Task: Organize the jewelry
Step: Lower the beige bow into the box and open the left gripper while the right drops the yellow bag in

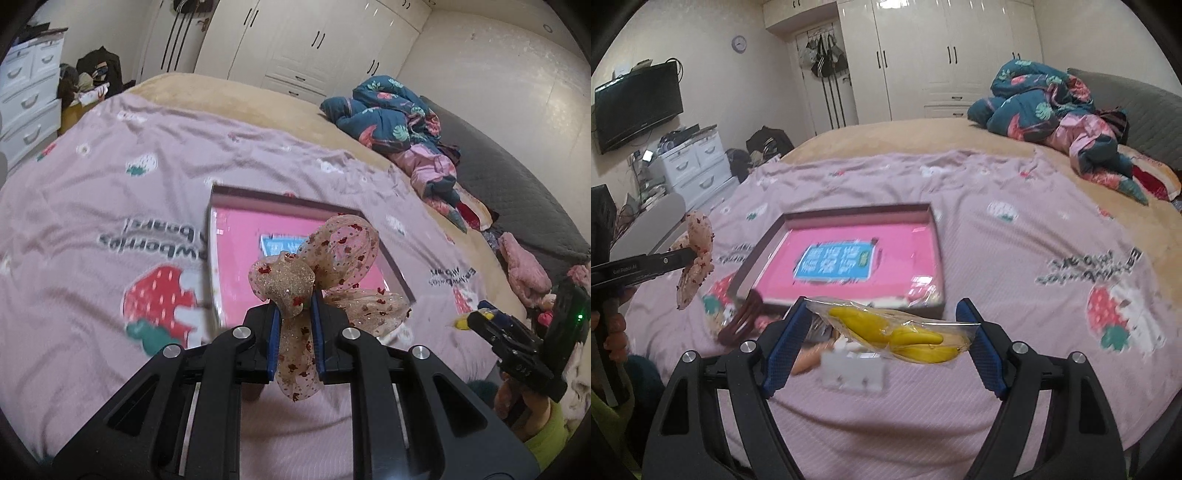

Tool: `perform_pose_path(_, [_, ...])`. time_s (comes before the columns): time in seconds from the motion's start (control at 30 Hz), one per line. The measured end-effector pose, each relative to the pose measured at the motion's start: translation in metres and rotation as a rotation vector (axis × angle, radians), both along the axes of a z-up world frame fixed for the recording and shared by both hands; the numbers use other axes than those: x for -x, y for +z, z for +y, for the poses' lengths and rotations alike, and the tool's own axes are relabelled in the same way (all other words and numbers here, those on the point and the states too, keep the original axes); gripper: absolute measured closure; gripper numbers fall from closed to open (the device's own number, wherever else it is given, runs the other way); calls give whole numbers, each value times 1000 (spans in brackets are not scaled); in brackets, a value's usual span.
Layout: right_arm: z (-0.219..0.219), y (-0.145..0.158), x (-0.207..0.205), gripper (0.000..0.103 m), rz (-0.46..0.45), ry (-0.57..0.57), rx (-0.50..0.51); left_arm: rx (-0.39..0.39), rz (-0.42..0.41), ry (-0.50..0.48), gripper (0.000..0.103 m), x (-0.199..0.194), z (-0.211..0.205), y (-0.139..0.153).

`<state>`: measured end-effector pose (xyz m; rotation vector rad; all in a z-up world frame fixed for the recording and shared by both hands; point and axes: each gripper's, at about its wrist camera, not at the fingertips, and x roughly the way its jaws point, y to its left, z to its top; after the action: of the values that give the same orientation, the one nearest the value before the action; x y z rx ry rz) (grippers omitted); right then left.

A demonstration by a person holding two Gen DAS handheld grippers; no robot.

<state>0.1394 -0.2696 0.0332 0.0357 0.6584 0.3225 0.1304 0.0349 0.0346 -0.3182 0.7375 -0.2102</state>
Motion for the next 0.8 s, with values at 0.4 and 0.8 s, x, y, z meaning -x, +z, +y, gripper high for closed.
perform_pose_path(0.4, [-3,14,-57,24,-14,-13,3,-3,26,38,95,-62,-9,-8])
perform_pose_path(0.8, [21,-16,-108,24,51,-20,-15,-23,94,38,94,-90,-17,-49])
